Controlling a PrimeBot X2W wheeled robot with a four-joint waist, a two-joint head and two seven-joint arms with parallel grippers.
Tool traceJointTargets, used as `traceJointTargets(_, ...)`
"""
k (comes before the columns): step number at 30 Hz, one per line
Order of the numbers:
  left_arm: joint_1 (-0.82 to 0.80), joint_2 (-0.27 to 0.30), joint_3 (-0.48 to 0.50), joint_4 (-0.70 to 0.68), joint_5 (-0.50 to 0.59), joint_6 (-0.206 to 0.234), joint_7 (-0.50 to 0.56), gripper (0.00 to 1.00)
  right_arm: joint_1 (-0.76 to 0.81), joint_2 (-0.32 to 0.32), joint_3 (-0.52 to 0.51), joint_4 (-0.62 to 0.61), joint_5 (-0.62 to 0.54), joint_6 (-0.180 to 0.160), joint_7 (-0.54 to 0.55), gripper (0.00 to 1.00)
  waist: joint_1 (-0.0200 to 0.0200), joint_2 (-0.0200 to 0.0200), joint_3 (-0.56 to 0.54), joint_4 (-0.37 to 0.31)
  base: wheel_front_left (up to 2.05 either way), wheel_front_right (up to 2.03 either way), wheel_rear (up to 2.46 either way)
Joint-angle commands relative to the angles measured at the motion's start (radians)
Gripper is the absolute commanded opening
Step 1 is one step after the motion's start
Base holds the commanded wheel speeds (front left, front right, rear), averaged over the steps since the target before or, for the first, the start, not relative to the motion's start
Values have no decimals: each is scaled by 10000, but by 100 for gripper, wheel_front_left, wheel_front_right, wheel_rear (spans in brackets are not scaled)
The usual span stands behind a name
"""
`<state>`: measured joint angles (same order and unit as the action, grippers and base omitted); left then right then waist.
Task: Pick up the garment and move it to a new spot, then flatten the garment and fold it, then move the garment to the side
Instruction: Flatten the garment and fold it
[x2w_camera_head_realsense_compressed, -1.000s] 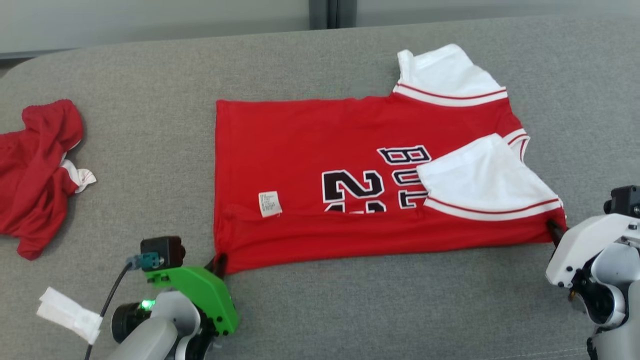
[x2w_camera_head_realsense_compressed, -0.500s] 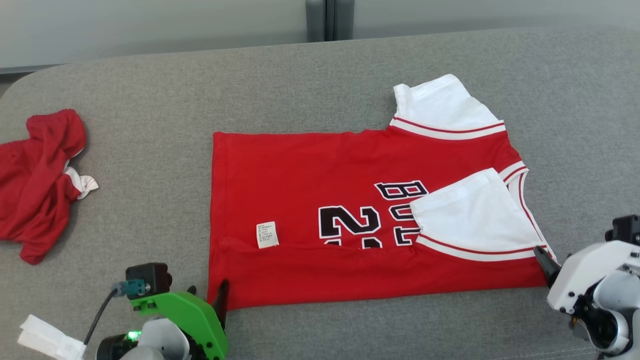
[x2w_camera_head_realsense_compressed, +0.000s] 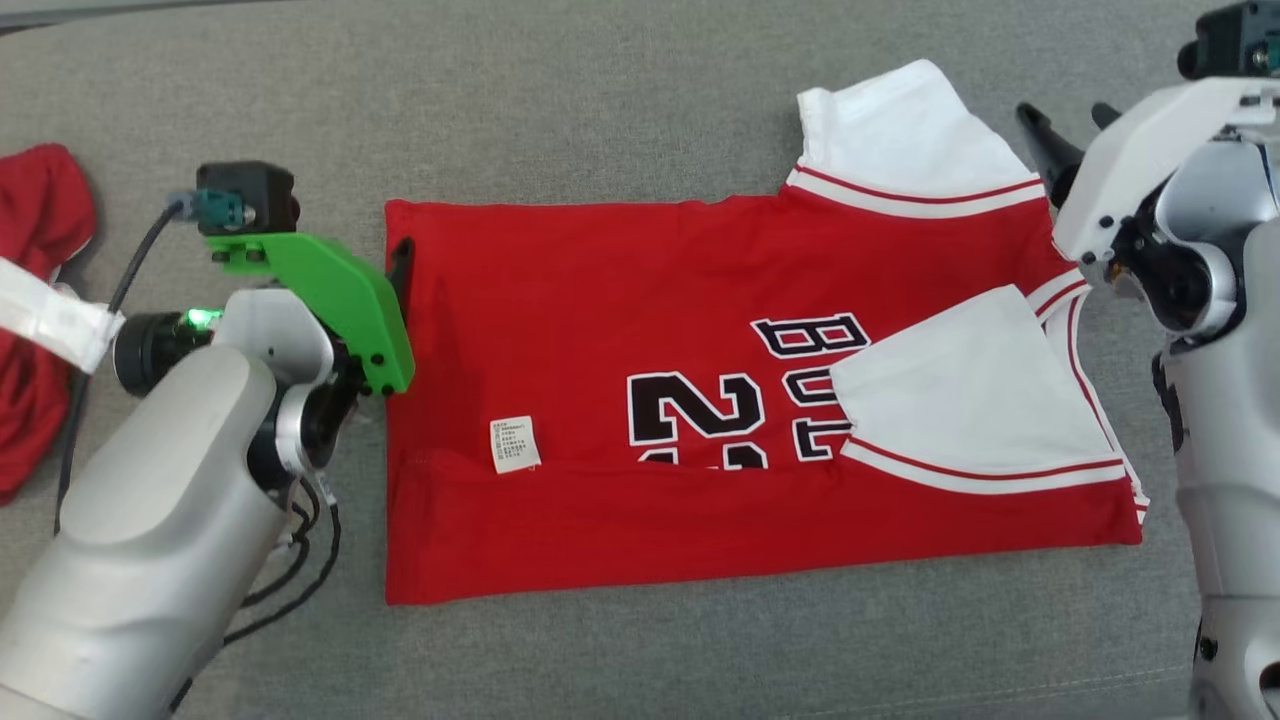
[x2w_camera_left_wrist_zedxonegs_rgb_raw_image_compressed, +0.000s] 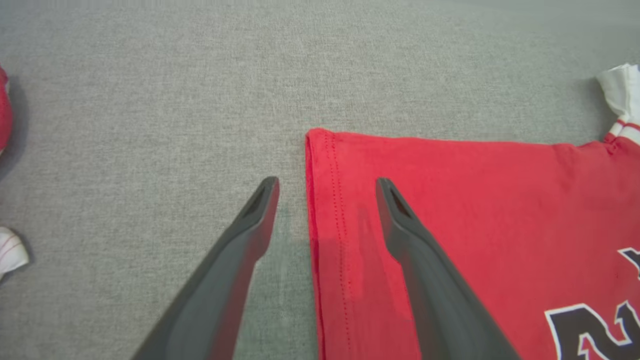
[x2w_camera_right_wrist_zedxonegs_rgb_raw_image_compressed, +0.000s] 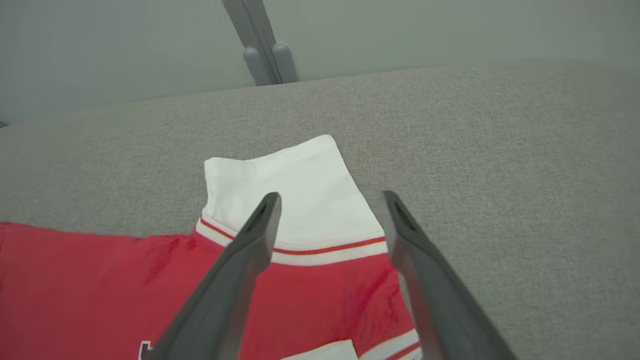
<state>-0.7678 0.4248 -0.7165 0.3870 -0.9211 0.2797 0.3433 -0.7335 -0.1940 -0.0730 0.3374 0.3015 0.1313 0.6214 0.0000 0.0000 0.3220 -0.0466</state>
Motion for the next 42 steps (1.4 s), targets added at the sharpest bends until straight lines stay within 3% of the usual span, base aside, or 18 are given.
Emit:
traceJointTargets(1,-406,-60,-87,274,158,-122,76,100,-358,-120,210,295,51,-10,-96,100,0,0,609,-78,0,0,0)
traceJointTargets(10,-2111,-449,-495,2010,608,-670,473,100,-2156,-650,1502,1864,434,-10,-701,100,0,0,1457,-167,0,0,0)
traceJointTargets(18,-2340,-735,-748,2734,580,-1021,684,98,-2731,-1017,2133,2505,701,-10,-868,100,0,0,1732,-26,0,0,0)
traceJointTargets(19,-2341,-790,-777,2754,547,-1100,691,59,-2784,-1059,2191,2559,753,-10,-844,100,0,0,1765,7,0,0,0)
traceJointTargets(20,-2348,-865,-826,2777,525,-1192,672,36,-2855,-1147,2238,2636,773,-10,-826,100,0,0,1807,54,0,0,0)
traceJointTargets(21,-2352,-934,-890,2811,534,-1246,702,0,-2885,-1204,2295,2702,783,-10,-775,100,0,0,1842,95,0,0,0)
traceJointTargets(31,-2362,-1587,-1296,2631,721,-1407,590,0,-3744,-1848,2187,3669,290,-10,-761,100,0,0,2516,863,0,0,0)
traceJointTargets(39,-2426,-1952,-1412,2362,799,-1466,184,0,-4073,-2099,2760,4180,478,-4,44,100,0,0,3057,1375,0,0,0)
traceJointTargets(40,-2430,-1961,-1416,2344,800,-1474,140,0,-4005,-2080,2843,4210,567,-3,162,87,0,0,3081,1394,0,0,0)
traceJointTargets(41,-2422,-1967,-1411,2344,799,-1475,99,0,-3900,-2090,2957,4220,674,-3,281,55,0,0,3096,1411,0,0,0)
traceJointTargets(42,-2422,-1974,-1399,2347,792,-1473,47,0,-3852,-2117,3010,4221,738,-3,334,40,0,0,3104,1419,0,0,0)
